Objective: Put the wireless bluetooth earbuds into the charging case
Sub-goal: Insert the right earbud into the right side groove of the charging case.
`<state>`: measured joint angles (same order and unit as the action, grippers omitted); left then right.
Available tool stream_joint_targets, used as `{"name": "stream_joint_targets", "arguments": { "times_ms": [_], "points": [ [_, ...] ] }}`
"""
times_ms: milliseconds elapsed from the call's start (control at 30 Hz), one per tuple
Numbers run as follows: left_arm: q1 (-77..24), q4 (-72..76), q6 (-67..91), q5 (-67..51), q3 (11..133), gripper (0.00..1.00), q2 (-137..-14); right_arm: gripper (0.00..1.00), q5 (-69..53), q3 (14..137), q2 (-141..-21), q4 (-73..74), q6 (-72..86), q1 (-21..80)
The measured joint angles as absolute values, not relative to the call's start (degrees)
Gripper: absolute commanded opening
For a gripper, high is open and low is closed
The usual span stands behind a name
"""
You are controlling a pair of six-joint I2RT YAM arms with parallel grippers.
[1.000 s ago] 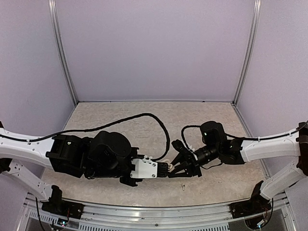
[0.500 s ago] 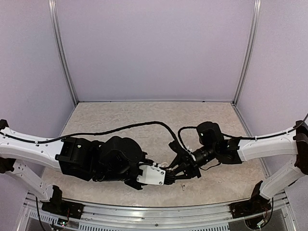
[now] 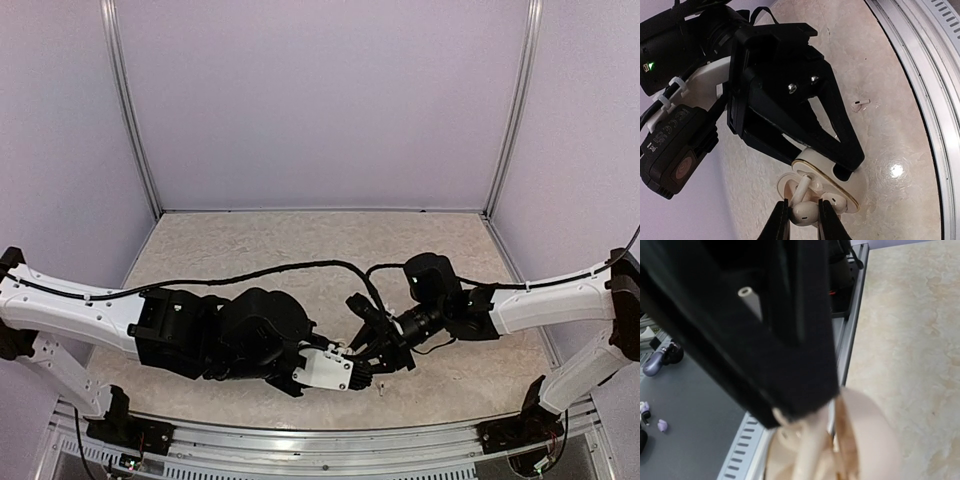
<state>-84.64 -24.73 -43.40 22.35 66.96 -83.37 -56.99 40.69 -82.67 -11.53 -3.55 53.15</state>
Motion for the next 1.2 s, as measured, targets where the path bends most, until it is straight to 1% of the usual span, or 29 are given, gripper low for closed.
{"name": "stream_joint_targets", "arguments": {
  "times_ms": [600,1200],
  "points": [
    [-84.6,-24.5,-45.0,24.5,67.0,0.18,-85.1,0.0,-57.0,40.8,-83.6,-10.2,-3.4,53.1],
    [-84.9,-24.5,-45.5,23.9,67.9,0.17,-85.7,0.0,-57.0,41.0,-83.6,-9.6,-2.9,53.1]
  ]
}}
